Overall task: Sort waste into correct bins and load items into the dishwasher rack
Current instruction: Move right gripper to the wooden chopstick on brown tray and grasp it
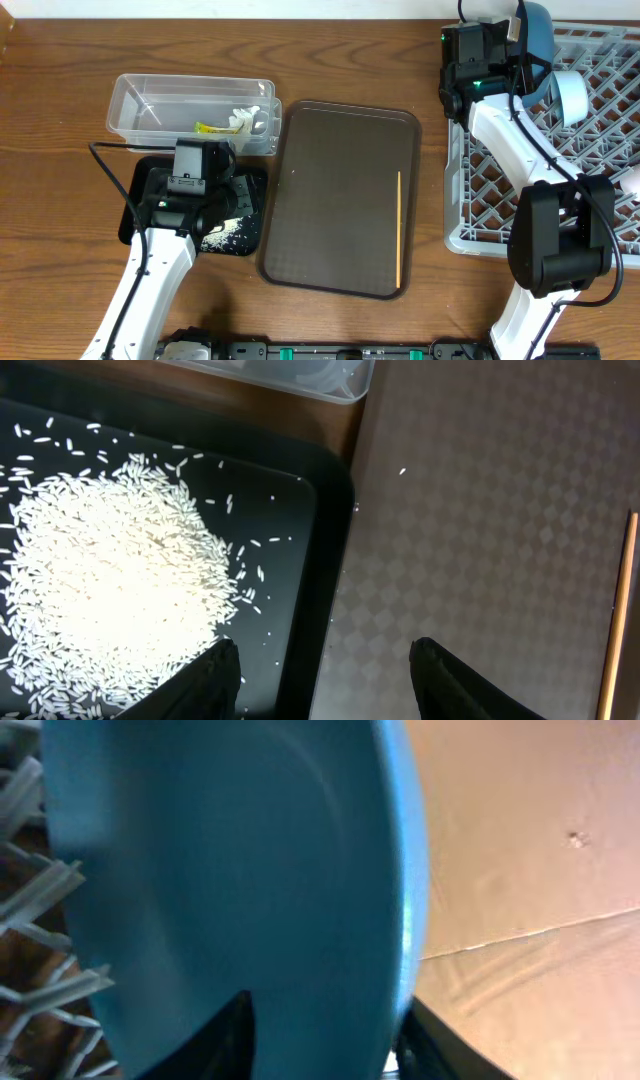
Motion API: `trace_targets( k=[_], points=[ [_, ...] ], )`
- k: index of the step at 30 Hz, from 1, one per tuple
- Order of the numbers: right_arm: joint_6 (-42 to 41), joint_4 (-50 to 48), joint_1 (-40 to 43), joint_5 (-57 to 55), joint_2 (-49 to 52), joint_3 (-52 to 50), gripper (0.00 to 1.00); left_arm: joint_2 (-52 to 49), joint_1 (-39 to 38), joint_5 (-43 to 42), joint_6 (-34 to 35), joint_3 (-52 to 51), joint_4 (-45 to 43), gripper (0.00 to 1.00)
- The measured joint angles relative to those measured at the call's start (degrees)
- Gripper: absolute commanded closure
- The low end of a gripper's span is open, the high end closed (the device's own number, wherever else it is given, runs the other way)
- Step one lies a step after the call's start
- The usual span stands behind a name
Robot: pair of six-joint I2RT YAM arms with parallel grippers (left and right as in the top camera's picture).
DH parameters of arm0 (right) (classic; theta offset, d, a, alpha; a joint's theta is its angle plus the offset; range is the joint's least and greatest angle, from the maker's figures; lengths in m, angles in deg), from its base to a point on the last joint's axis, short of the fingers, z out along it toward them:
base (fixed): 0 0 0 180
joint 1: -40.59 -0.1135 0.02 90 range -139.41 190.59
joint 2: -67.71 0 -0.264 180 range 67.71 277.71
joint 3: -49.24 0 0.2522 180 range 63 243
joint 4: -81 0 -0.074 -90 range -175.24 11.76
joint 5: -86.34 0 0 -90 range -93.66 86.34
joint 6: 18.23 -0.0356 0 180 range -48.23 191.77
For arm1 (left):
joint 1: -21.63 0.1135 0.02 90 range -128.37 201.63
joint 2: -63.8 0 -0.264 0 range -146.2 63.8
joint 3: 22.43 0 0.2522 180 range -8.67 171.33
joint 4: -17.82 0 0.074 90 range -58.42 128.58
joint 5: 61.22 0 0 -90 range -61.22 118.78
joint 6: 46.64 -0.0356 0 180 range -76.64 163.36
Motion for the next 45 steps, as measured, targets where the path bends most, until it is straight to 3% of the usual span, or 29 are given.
trace_targets(
  k=[8,15,20,25,30,39,45],
  points=[
    [-0.96,0.94,0.0,6.97,-2.93,-0.02,0.4,0.0,0.0,-0.02,0.0,0.0,0.02,0.42],
    [-2.29,6.1,0.0,19.45,-14.47,0.0,0.4,0.0,0.0,0.0,0.0,0.0,0.0,0.42],
    [-8.55,17.9,-0.2,33.09,-19.23,0.24,0.42,0.0,0.0,0.0,0.0,0.0,-0.09,0.42],
    [-17.25,28.28,-1.79,52.13,-18.05,0.11,0.36,0.0,0.0,0.0,0.0,0.0,-0.26,0.42],
    [-24.02,33.77,-6.1,64.41,-15.93,-2.73,0.39,0.0,0.0,0.0,0.0,0.0,-0.28,0.42],
    [-32.11,33.75,-13.18,69.57,-15.13,-15.06,0.4,0.0,0.0,0.02,0.0,0.0,-0.33,0.42],
    [-34.51,28.72,-16.13,69.77,-15.02,-22.62,0.46,0.0,0.0,0.0,0.0,0.0,-0.35,0.42]
  ],
)
